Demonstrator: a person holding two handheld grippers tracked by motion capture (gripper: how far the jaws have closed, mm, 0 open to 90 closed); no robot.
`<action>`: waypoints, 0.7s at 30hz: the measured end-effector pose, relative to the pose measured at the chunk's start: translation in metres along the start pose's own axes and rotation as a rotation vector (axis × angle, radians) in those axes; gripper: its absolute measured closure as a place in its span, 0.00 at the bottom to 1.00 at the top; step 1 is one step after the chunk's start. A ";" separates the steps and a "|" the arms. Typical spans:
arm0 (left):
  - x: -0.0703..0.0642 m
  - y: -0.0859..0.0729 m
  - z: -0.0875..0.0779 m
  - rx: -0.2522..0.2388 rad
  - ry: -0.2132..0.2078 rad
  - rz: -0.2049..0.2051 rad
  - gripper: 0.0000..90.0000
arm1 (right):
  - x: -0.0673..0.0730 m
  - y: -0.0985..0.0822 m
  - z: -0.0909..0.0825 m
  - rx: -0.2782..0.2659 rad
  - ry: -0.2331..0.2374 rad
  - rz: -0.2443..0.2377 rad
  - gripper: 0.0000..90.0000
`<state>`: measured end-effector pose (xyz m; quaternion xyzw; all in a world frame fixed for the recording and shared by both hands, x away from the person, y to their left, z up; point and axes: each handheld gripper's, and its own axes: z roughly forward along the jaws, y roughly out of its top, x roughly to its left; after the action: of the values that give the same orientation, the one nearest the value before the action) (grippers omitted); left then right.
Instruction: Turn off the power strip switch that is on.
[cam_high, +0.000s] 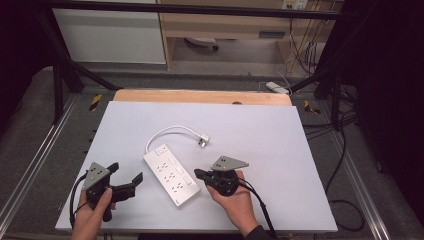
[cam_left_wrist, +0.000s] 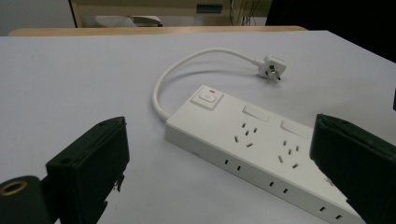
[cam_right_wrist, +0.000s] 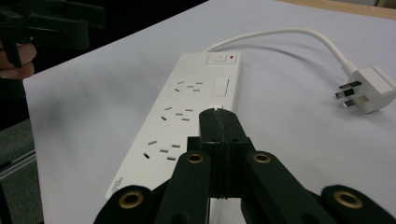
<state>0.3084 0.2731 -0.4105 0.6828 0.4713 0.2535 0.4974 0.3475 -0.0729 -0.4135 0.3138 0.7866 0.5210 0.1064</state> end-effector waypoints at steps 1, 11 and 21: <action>0.000 0.000 0.000 -0.001 -0.001 -0.003 0.05 | 0.001 0.000 0.000 0.001 0.000 0.001 1.00; 0.000 0.000 0.000 -0.001 0.000 0.002 0.05 | 0.004 -0.007 0.006 0.033 0.010 0.028 1.00; 0.000 0.000 0.000 -0.004 -0.005 -0.003 0.05 | 0.006 -0.013 0.019 0.075 0.010 0.027 1.00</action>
<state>0.3084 0.2730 -0.4100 0.6817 0.4706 0.2518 0.5004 0.3473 -0.0582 -0.4322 0.3257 0.8017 0.4942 0.0836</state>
